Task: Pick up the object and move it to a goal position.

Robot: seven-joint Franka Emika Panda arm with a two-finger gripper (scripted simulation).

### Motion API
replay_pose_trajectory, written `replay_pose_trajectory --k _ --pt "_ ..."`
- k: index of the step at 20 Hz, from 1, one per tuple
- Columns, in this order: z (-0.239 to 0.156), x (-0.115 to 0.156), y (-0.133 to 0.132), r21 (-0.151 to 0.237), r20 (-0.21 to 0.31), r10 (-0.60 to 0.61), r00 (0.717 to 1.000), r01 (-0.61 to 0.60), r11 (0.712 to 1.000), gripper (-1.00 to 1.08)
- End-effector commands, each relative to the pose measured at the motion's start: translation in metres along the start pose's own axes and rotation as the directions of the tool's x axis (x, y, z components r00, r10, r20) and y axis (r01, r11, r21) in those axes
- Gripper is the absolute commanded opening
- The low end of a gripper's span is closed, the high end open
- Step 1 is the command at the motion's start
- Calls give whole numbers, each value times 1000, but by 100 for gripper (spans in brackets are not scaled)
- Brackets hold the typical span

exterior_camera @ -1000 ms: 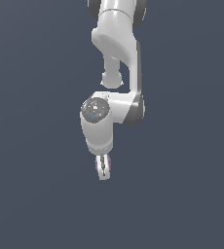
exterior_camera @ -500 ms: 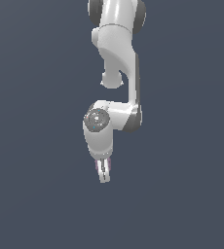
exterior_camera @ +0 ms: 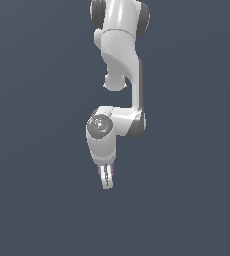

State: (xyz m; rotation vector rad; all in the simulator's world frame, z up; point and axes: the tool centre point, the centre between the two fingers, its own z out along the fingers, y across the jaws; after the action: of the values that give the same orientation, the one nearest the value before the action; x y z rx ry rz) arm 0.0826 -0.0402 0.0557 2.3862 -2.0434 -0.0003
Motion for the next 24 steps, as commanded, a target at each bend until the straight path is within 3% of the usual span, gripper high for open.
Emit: replay_pose_trajectory --k 1,14,24 --pt "0 0 0 0 0 0 1000 0 1000 -100" --pt "-11 2 5 0 0 0 1000 0 1000 -100" --pt "-67 13 28 0 2 1 1000 -1 1000 -100"
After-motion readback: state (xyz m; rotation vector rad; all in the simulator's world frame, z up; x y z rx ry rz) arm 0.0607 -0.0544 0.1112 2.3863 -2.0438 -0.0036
